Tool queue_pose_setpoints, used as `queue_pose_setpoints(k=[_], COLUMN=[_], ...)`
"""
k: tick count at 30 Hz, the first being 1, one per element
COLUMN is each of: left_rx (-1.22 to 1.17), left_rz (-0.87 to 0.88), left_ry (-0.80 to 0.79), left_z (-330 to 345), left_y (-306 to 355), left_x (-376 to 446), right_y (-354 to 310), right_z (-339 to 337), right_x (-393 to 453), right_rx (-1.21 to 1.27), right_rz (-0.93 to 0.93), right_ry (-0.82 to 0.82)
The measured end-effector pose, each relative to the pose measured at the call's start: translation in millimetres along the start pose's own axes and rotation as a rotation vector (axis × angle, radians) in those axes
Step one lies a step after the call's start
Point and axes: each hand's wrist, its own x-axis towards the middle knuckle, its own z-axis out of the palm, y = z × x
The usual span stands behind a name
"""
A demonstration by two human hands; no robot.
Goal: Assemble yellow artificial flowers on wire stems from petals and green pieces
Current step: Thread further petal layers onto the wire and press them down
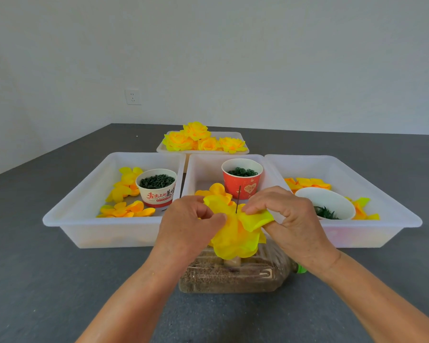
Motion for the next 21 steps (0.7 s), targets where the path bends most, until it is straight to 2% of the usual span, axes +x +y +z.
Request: queue_pose_setpoints(k=[13,21], left_rx=[0.096,0.151], left_rz=[-0.028,-0.025], left_ry=[-0.006,-0.038], left_z=[3.1,3.5], left_y=[-0.2,-5.0], left_x=[1.1,5.4], right_y=[3.5,-1.3], right_z=[2.0,-0.2], right_x=[-1.8,2.5], right_rx=[0.029,-0.144], right_rz=[0.049,-0.081], right_ry=[-0.034,-0.049])
